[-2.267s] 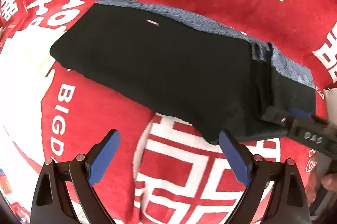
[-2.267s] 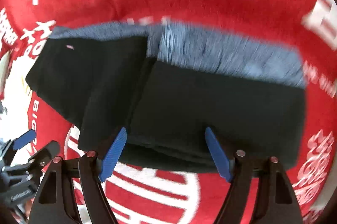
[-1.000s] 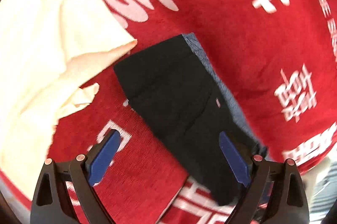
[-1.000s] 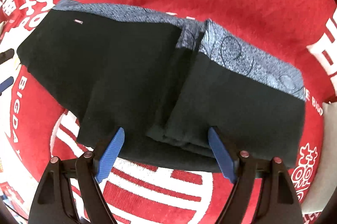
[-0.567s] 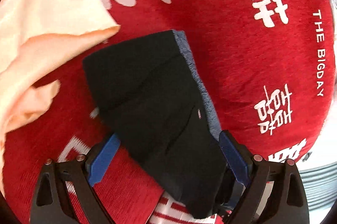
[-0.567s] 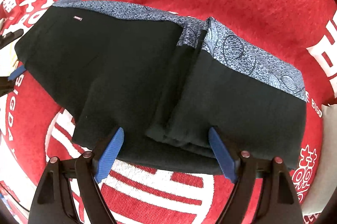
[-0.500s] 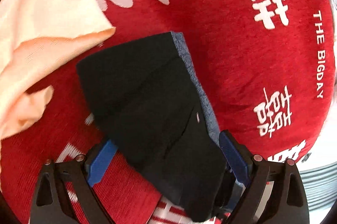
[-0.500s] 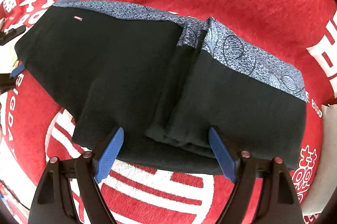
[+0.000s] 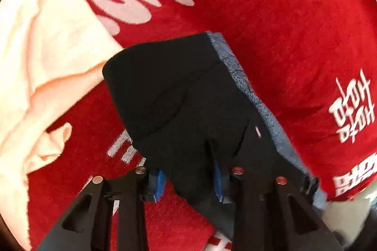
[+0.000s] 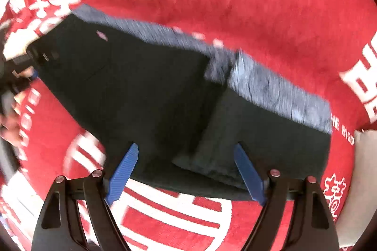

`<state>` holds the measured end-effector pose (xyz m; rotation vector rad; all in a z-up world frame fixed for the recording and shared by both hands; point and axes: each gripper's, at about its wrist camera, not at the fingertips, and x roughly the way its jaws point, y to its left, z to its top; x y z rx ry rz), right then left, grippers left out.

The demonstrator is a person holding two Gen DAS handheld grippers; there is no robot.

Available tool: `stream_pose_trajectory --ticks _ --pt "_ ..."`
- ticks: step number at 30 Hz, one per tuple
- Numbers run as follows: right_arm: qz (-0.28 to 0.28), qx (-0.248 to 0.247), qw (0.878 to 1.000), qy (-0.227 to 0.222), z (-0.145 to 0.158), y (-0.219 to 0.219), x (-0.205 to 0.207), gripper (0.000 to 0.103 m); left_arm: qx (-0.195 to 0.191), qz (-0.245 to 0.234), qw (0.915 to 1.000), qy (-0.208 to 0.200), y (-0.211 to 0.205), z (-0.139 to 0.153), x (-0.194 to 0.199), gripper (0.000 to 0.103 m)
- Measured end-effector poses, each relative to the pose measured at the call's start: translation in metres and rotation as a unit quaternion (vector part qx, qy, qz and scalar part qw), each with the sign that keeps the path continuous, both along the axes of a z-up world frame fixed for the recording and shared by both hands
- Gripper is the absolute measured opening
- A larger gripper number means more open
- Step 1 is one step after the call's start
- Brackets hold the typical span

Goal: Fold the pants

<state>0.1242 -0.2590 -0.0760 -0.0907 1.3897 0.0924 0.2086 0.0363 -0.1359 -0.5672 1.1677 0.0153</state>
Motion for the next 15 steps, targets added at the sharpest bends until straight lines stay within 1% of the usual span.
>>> stream_pose_trajectory --ticks 2,4,5,6,7,10,12,15 --pt "0.001 0.028 1.0 0.005 0.013 0.004 0.018 0.087 0.059 -0.034 0.9975 -0.017 -0.017 0.012 0.0 0.032" --pt "-0.003 0.069 0.997 0.024 0.024 0.01 0.047 0.087 0.119 -0.07 0.9897 -0.038 -0.037 0.024 -0.003 0.032" --pt "-0.005 0.09 0.995 0.032 0.028 0.014 0.061 0.087 0.151 -0.092 0.983 -0.05 -0.048 0.028 -0.006 0.032" --pt "-0.003 0.116 0.992 0.046 0.033 0.021 0.082 0.087 0.183 -0.116 0.9741 -0.063 -0.061 0.033 -0.008 0.032" --pt "0.003 0.136 0.989 0.061 0.035 0.029 0.1 0.087 0.206 -0.133 0.9669 -0.071 -0.068 0.036 -0.01 0.032" --pt "0.023 0.168 0.981 0.1 0.039 0.062 0.143 0.088 0.245 -0.171 0.95 -0.09 -0.087 0.043 -0.016 0.032" --pt "0.05 0.187 0.972 0.131 0.039 0.09 0.168 0.096 0.259 -0.183 0.9435 -0.096 -0.093 0.045 -0.016 0.032" --pt "0.096 0.195 0.961 0.172 0.034 0.142 0.194 0.098 0.278 -0.199 0.9339 -0.104 -0.102 0.049 -0.018 0.032"
